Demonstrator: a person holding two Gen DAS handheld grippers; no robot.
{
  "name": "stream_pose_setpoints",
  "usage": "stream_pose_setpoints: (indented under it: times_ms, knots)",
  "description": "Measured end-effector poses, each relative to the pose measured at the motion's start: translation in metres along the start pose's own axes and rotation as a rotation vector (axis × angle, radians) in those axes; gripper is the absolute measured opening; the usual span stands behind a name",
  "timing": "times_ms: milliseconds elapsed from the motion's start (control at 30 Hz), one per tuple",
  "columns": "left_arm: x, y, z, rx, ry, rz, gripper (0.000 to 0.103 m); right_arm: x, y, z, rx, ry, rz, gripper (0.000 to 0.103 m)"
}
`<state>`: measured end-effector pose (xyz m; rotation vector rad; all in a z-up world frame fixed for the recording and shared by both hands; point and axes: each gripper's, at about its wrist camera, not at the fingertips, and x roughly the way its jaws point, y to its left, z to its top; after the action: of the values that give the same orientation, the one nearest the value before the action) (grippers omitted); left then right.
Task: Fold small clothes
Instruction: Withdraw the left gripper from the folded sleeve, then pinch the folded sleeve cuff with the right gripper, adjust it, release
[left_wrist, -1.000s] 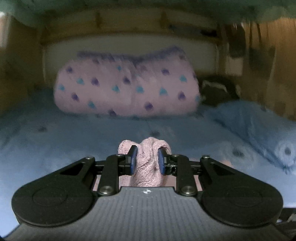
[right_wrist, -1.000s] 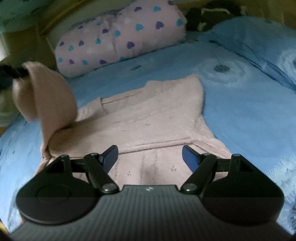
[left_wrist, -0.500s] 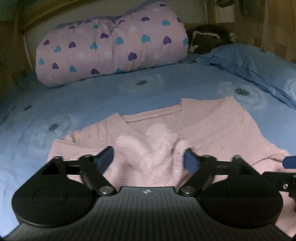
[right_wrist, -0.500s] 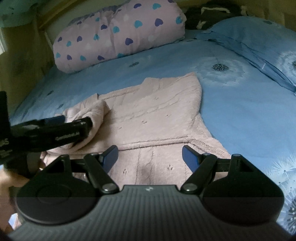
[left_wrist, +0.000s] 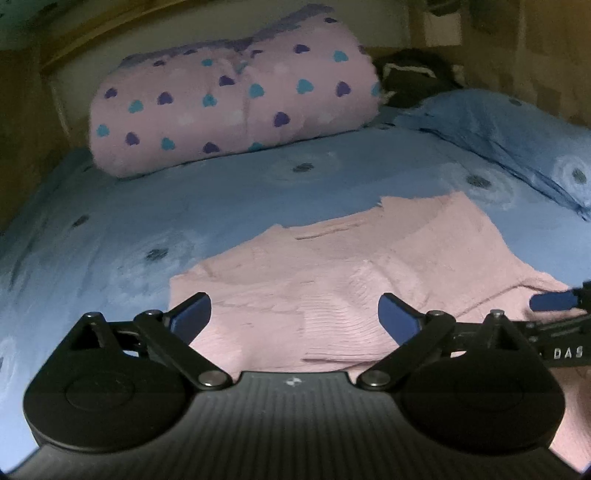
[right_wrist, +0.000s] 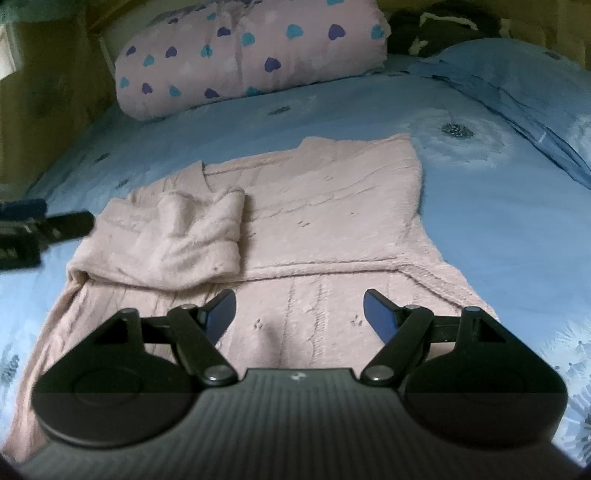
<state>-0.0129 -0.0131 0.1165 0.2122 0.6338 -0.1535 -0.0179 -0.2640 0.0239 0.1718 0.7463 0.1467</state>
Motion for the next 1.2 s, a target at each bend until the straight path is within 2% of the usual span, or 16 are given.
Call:
stream_pose_setpoints:
  times_ms: [200, 367, 533, 633, 733, 900, 1000, 1033, 1100, 1167, 1200]
  knots:
    - [0.007, 0.02, -0.006, -0.015, 0.059, 0.12, 0.099, -0.003, 0.01, -0.003, -0.039, -0.025, 0.003, 0.078]
    - [0.022, 0.031, -0.026, -0.111, 0.056, 0.084, 0.099, -0.004, 0.024, -0.006, -0.119, -0.068, 0.001, 0.078]
    - [0.044, 0.035, -0.037, -0.1, 0.055, 0.093, 0.099, -0.001, 0.033, -0.006, -0.147, -0.072, 0.01, 0.078]
    - [0.056, 0.043, -0.04, -0.136, 0.067, 0.083, 0.099, -0.001, 0.046, 0.0, -0.139, -0.103, 0.02, 0.078]
    - [0.069, 0.051, -0.039, -0.188, 0.121, 0.067, 0.099, 0.002, 0.063, 0.008, -0.161, -0.122, 0.067, 0.078]
    - [0.085, 0.064, -0.045, -0.248, 0.195, 0.055, 0.099, 0.023, 0.093, 0.024, -0.231, -0.086, 0.102, 0.077]
    - [0.089, 0.064, -0.046, -0.262, 0.207, 0.059, 0.099, 0.037, 0.107, 0.032, -0.275, -0.086, 0.118, 0.076]
    - [0.088, 0.064, -0.046, -0.262, 0.205, 0.06, 0.099, 0.042, 0.111, 0.034, -0.293, -0.078, 0.118, 0.075]
    - [0.087, 0.063, -0.045, -0.257, 0.198, 0.063, 0.099, 0.054, 0.118, 0.034, -0.33, -0.046, 0.108, 0.064]
    - [0.087, 0.063, -0.045, -0.255, 0.198, 0.063, 0.099, 0.065, 0.122, 0.033, -0.354, -0.015, 0.079, 0.061]
    - [0.087, 0.064, -0.045, -0.258, 0.201, 0.065, 0.099, 0.069, 0.122, 0.031, -0.361, -0.003, 0.066, 0.056]
